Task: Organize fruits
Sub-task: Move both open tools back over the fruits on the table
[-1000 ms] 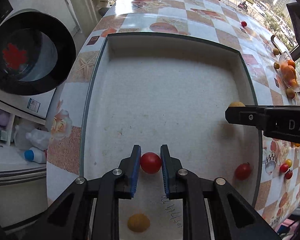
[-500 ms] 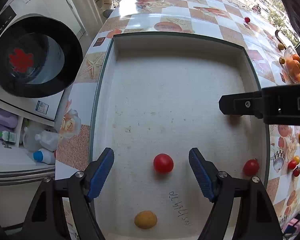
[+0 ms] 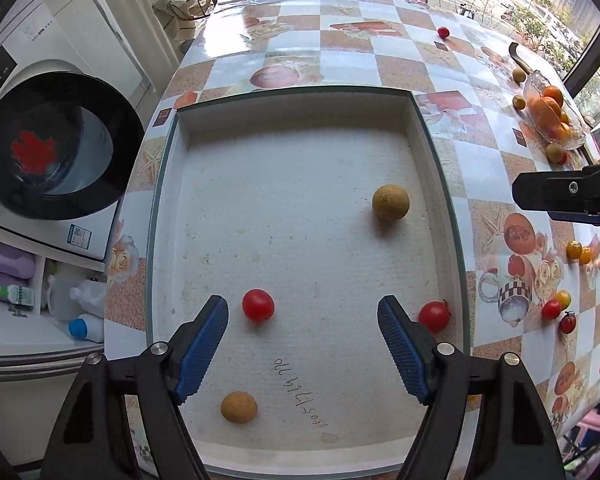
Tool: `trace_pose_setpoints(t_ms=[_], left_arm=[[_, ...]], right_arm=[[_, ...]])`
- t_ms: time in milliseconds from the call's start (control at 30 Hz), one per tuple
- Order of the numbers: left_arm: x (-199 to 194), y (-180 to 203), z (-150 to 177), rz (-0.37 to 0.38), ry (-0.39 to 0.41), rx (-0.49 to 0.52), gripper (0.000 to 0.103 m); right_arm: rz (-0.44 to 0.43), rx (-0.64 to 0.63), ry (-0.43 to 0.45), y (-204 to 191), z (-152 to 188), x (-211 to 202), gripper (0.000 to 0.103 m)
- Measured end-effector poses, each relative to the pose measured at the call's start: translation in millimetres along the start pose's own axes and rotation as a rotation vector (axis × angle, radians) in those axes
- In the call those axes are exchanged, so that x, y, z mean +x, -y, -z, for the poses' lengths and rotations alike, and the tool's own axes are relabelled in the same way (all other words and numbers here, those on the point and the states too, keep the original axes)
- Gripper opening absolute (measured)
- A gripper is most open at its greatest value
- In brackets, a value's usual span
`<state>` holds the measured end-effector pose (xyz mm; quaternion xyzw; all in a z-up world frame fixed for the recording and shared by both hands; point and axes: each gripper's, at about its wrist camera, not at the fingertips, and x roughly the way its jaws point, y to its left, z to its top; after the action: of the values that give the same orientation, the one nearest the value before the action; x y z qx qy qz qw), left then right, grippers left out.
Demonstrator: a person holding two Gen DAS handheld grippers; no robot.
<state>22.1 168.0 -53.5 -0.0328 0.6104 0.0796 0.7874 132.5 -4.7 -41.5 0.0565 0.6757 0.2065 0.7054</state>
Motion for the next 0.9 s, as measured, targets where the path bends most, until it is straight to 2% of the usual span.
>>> trace_pose_setpoints(t_ms=[333,500,667,900], left_arm=[[-22,82,12,0.101,0.012,0.17,0.078],[-16,129,22,0.142,-0.009,0.272,0.078],[-3,166,31,0.182,-0.036,0.35,0.078],[17,200,37,0.192,-0.055,0.419,0.078]], right_arm=[[0.115,0.22,-0.013,118,66,-29,0.082],[0.163,0.298,-0.023,161,91,-37,0.082],[0.189,0.306,-0.016,181,98,-41,0.082],[0.22,0.241,-0.01,184,95,-36,0.082]])
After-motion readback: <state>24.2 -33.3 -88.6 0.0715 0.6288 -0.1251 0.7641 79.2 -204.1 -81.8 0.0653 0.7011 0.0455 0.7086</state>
